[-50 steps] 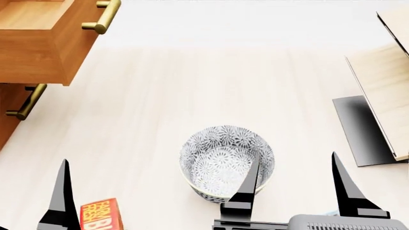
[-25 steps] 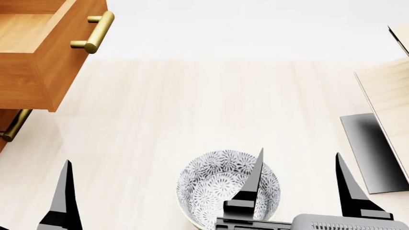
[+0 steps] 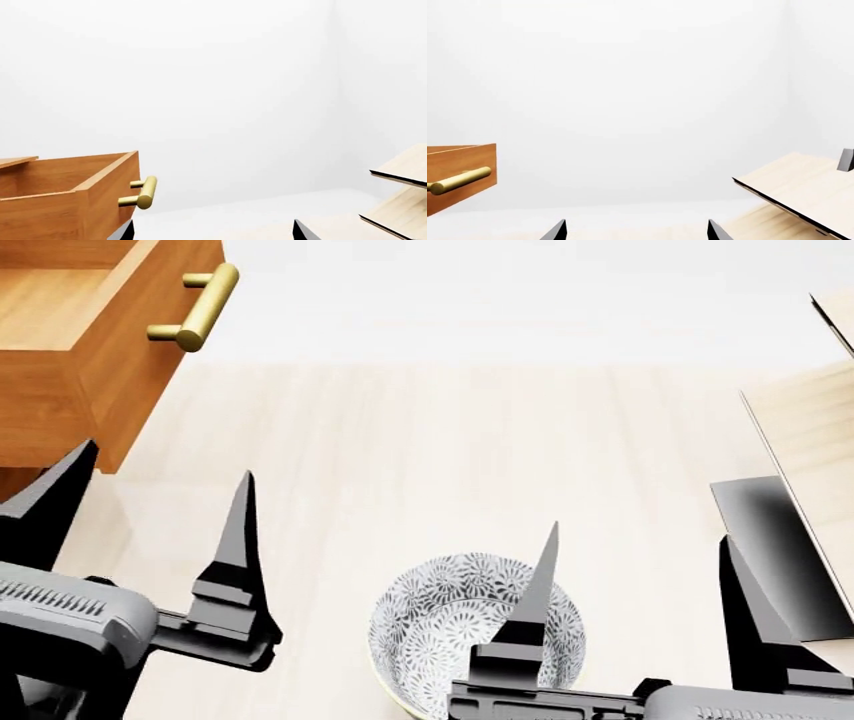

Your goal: Close the top drawer of the cabinet.

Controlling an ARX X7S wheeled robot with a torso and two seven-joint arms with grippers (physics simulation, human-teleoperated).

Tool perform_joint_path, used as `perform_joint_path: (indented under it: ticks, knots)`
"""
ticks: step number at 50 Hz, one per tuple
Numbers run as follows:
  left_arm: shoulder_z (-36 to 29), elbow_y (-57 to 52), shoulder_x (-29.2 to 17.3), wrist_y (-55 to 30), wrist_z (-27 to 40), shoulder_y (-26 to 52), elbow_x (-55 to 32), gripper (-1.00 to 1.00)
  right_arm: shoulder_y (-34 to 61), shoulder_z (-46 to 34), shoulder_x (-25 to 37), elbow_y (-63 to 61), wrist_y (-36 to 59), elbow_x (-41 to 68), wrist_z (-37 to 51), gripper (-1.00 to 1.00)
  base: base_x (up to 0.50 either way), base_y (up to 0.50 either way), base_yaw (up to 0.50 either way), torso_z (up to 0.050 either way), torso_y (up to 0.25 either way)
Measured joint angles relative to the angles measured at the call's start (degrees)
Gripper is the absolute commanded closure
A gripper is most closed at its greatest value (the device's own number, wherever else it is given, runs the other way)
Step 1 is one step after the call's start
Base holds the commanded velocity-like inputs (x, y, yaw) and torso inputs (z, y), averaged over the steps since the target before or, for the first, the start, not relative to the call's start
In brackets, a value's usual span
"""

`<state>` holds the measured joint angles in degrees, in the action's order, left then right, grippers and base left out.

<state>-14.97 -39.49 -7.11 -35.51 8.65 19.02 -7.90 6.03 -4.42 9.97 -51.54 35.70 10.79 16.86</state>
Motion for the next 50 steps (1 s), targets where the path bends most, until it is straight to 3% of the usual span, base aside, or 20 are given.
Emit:
perform_joint_path:
  ticks: [13,22,34,50]
  knots:
    - [-8.7,26.3,4.6,2.7,-1.6,21.4,-1.1,-1.00,1.1,0.7,0.1,-2.5,2.2,2.5,0.6,-1.00,0.00,0.00,0.00,0.000,0.000]
    - [-12.9,43.1,5.3,7.5,-1.7,31.5,-3.3,-1.00,1.5,0.5,0.2,-2.9,2.6,3.4,0.9,-1.00,0.00,0.00,0.00,0.000,0.000]
    - [-12.8,55.4,2.7,12.2,-0.7,35.1,-5.6,-1.00,1.5,-0.4,0.7,-2.8,2.5,3.8,1.4,-1.00,0.00,0.00,0.00,0.000,0.000]
    - [-10.6,58.3,-2.2,13.4,0.6,34.5,-7.5,-1.00,1.4,-1.8,1.3,-2.4,2.0,3.8,2.1,-1.00,0.00,0.00,0.00,0.000,0.000]
